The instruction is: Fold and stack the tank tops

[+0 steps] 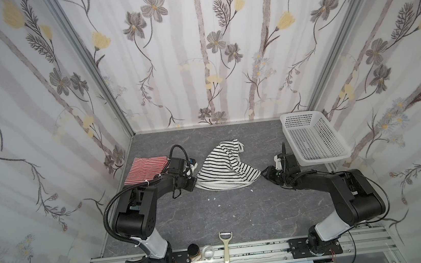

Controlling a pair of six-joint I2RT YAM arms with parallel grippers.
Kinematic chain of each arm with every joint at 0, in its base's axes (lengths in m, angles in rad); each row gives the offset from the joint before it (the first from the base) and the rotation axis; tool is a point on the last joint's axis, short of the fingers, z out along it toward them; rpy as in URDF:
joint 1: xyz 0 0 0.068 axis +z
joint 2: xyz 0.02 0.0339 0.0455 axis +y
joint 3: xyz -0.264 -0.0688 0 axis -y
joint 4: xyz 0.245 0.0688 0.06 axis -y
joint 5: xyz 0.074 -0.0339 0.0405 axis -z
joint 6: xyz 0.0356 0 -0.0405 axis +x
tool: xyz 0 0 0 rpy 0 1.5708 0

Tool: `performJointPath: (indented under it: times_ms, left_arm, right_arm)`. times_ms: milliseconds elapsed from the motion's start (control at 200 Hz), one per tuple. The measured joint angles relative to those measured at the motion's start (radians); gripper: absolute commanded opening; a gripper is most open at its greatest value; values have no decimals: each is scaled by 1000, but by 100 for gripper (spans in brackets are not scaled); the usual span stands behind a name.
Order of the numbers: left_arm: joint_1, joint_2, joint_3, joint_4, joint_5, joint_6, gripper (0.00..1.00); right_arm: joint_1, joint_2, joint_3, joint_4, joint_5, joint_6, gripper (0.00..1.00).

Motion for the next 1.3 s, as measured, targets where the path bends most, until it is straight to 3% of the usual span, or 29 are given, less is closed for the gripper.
performJointPath:
  times_ms: [235, 1304]
  left_arm:
    - [0, -91, -32, -37, -2, 2, 0]
    - [43, -39, -26, -51, 7, -1, 0]
  right_arm:
    - [16, -25, -35, 22, -26, 16, 46]
    - [51, 99, -29, 216, -139, 99, 39]
